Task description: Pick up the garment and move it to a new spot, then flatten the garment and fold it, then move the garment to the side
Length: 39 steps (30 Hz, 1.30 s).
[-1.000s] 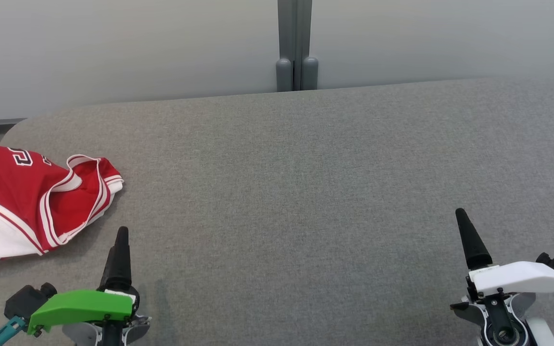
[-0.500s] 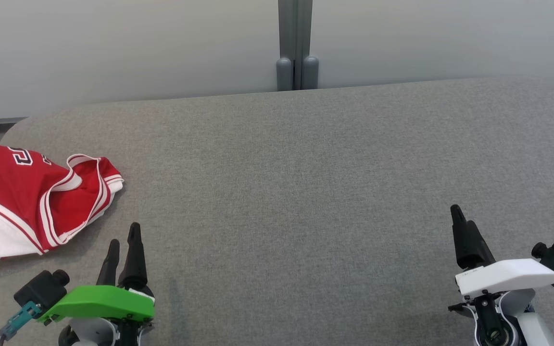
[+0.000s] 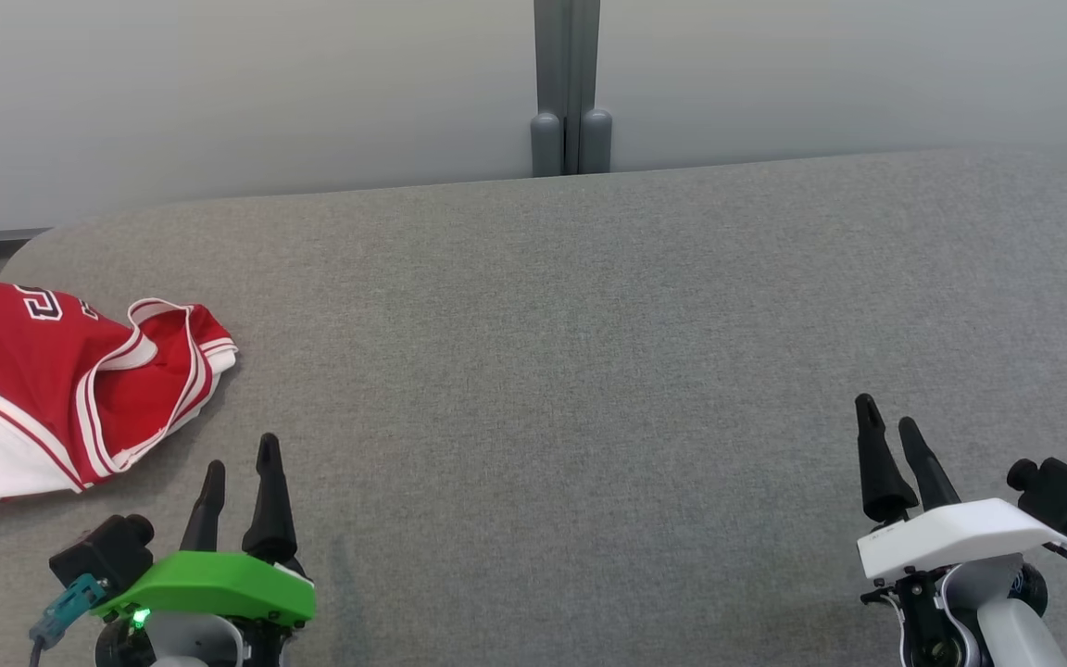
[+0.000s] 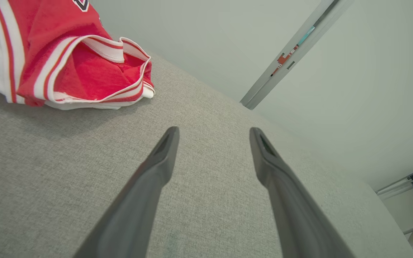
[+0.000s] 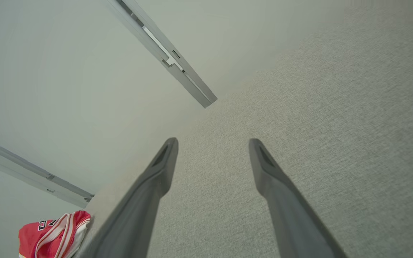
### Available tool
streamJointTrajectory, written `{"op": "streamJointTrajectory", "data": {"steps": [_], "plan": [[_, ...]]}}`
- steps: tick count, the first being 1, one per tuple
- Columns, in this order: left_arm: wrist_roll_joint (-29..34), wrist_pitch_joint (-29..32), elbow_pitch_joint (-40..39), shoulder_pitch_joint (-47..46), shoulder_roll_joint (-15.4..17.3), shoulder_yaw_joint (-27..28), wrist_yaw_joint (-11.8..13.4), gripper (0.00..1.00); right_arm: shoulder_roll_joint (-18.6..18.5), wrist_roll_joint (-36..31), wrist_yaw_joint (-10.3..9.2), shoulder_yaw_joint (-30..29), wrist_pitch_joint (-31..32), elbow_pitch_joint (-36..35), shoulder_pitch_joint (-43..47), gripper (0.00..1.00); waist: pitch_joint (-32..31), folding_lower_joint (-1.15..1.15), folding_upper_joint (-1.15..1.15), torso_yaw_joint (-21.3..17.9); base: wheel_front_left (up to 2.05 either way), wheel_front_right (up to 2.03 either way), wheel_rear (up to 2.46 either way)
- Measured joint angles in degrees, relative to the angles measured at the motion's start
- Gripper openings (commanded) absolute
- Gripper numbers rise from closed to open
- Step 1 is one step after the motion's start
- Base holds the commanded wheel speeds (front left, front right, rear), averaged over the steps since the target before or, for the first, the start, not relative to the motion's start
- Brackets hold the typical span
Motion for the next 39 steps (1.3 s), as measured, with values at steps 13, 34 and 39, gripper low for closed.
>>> {"op": "streamJointTrajectory", "data": {"steps": [13,34,39], "plan": [[8.38,-2.18,0.59,0.15,0.04,-0.45,1.68,1.0,-0.08,-9.46,0.0,1.32,-2.11,0.24,-0.34,1.0,-0.12,0.0,0.0,0.43,0.0,0.0,0.0],[20.12,-5.09,0.0,0.15,0.94,-2.66,2.19,1.0,-0.16,-20.52,0.01,1.71,-5.03,1.99,-0.6,1.0,-0.55,0.0,0.0,0.52,0.0,0.0,0.0],[20.62,-5.69,0.46,0.15,0.77,-2.38,2.04,1.0,-0.19,-22.3,0.01,1.71,-5.64,2.64,-0.87,1.0,-0.68,0.0,0.0,0.71,0.0,0.0,0.0]]}}
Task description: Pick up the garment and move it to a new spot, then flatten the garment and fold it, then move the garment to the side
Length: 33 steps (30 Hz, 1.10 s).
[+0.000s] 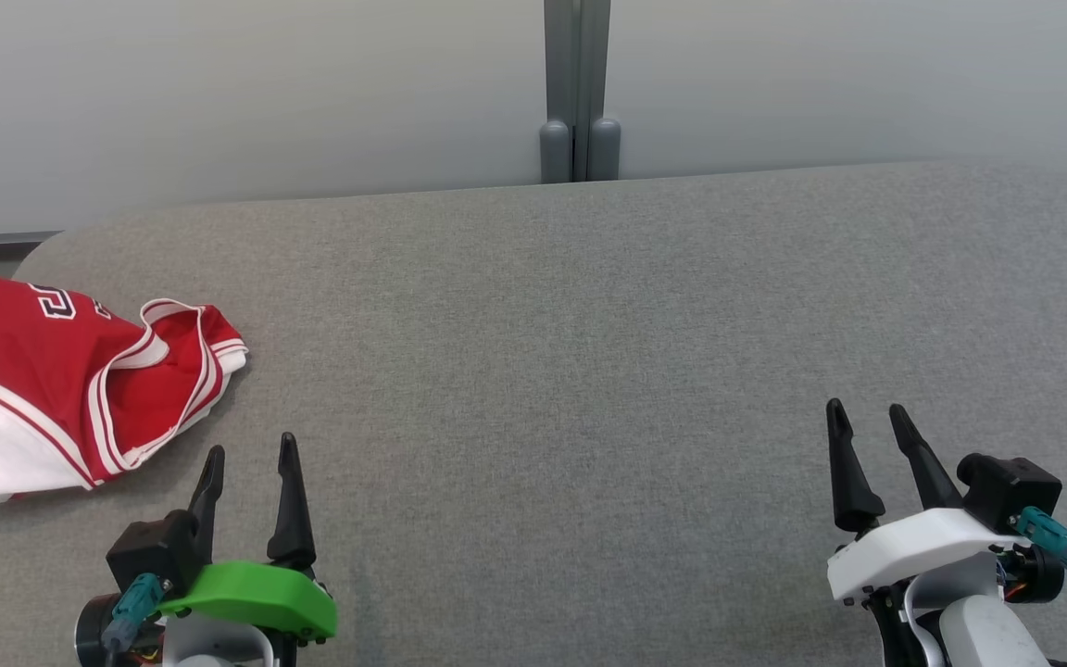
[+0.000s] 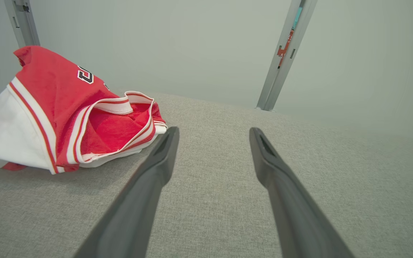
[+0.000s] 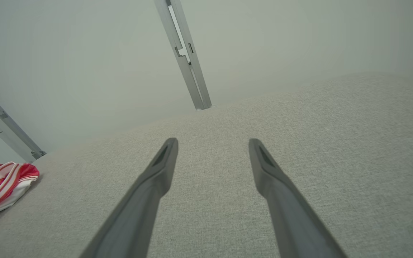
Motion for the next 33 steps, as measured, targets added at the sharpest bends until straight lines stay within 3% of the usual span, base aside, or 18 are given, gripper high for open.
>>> {"op": "streamJointTrajectory", "data": {"steps": [33], "plan": [[7.17,-3.35,3.75,-0.19,-1.02,-0.38,0.38,1.0,-0.14,-10.85,0.01,0.43,-2.58,1.32,-0.21,1.0,-1.02,0.0,0.0,1.07,0.0,0.0,0.0]]}}
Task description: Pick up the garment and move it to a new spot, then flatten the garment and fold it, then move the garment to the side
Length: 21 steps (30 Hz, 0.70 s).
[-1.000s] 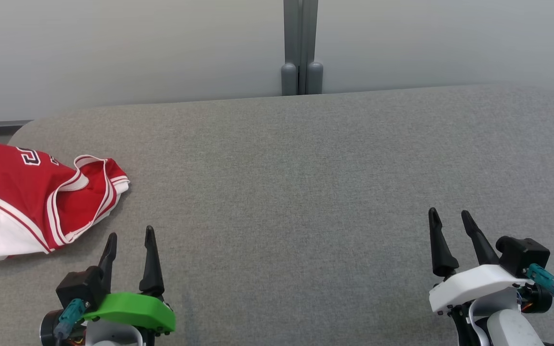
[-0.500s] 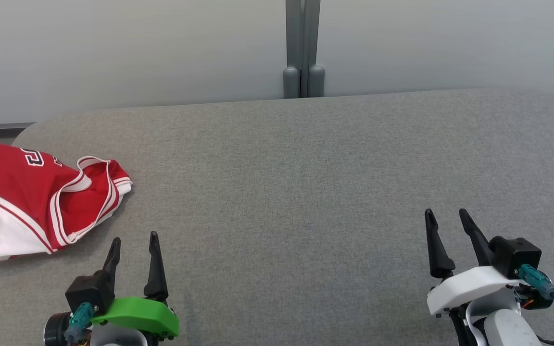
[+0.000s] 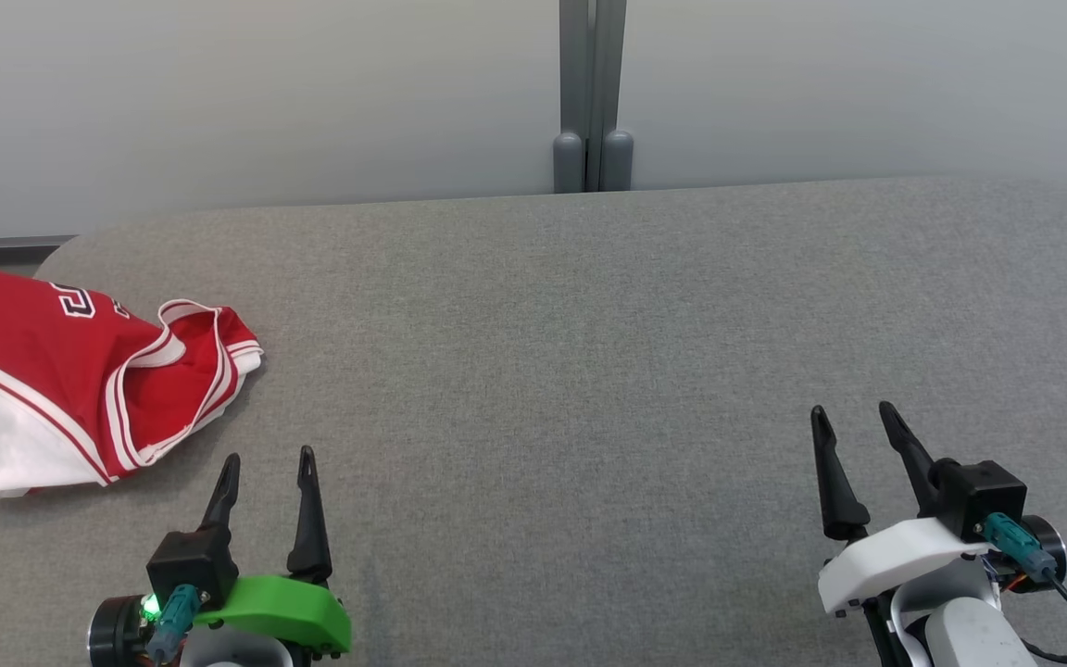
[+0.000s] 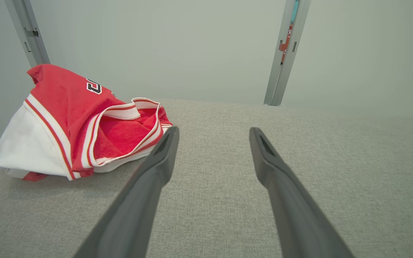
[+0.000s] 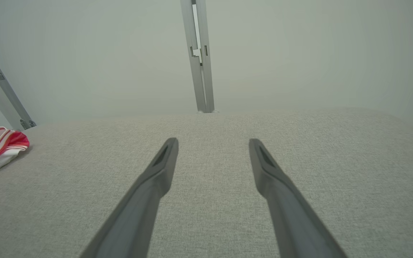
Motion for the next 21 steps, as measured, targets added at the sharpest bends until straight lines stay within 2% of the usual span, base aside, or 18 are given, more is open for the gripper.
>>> {"op": "streamJointTrajectory", "data": {"steps": [14,19,21], "plan": [[0.0,0.0,0.26,0.0,-0.07,0.01,0.01,1.0,-0.02,0.18,0.0,-0.22,0.0,0.24,0.09,1.0,-0.38,0.0,0.0,0.49,0.0,0.0,0.0],[0.11,0.0,-0.09,-0.01,-0.09,0.32,0.32,1.0,-0.02,0.66,0.0,-0.33,0.02,0.1,0.71,1.0,-0.3,0.0,0.0,2.42,0.0,0.0,0.0],[0.45,-0.1,-0.49,0.0,-0.08,0.46,0.15,1.0,-0.04,0.89,0.0,-0.07,0.05,-0.11,0.92,1.0,-0.21,0.0,0.0,4.34,0.0,0.0,0.0]]}}
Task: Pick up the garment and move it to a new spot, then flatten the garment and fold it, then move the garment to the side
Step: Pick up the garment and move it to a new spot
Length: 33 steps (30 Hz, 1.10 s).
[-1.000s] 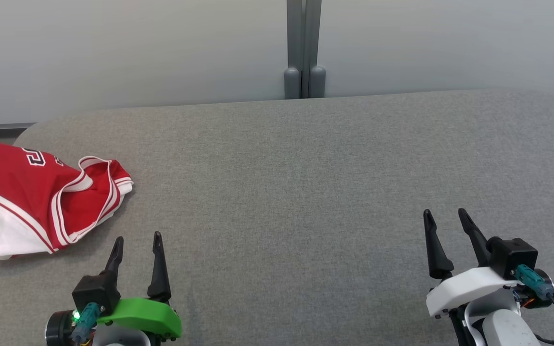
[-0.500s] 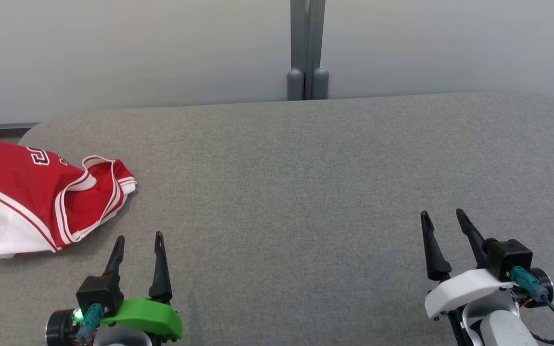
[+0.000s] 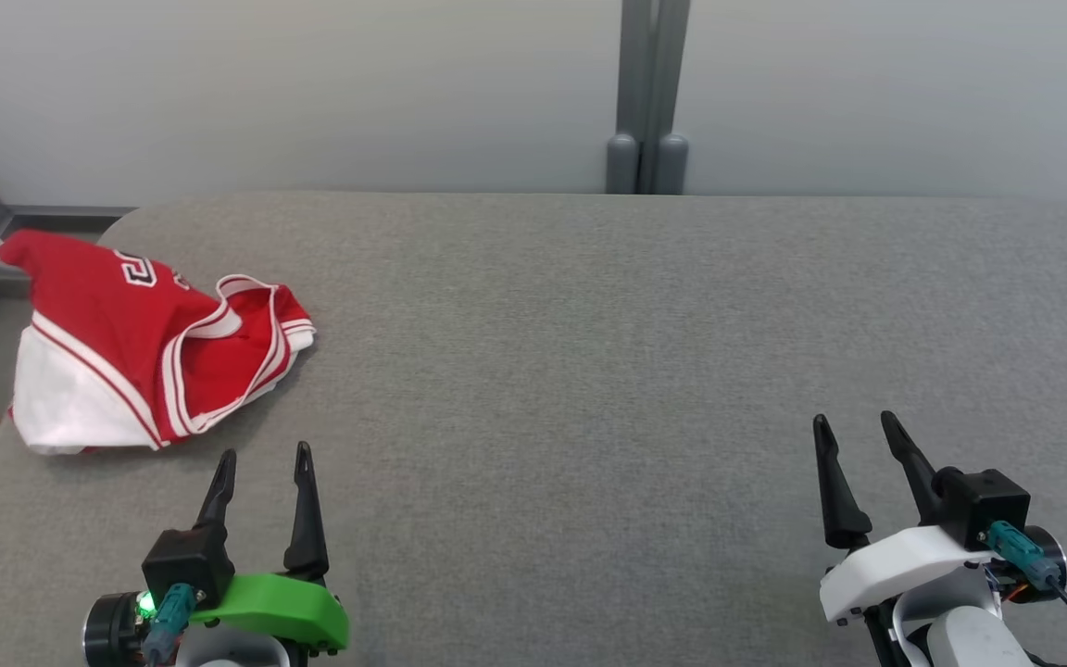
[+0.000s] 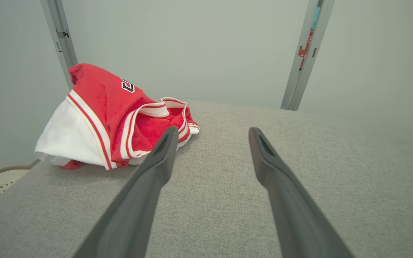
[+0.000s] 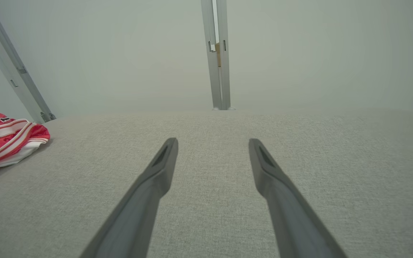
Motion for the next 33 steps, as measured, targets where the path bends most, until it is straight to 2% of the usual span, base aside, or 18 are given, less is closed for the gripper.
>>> {"op": "streamJointTrajectory", "data": {"steps": [10,22,27,33], "plan": [[-0.54,0.0,-1.54,0.87,0.26,1.69,-1.2,1.0,0.01,1.4,0.0,0.99,0.49,-0.88,0.3,1.0,0.15,0.0,0.0,9.51,0.0,0.0,0.0],[0.57,0.0,-4.36,2.05,1.97,3.72,0.35,1.0,0.04,2.18,0.0,2.96,2.03,-2.77,-0.19,1.0,0.1,0.0,0.0,21.23,0.0,0.0,0.0],[0.29,0.0,-5.79,3.2,2.15,5.0,1.11,1.0,0.05,2.16,0.0,4.38,2.55,-2.75,-1.76,1.0,0.81,0.0,0.0,23.47,0.0,0.0,0.0],[-0.11,0.0,-6.78,3.6,2.1,5.52,1.35,1.0,0.02,2.13,0.0,5.04,2.64,-2.36,-2.46,1.0,1.96,0.0,0.0,24.28,0.0,0.0,0.0]]}}
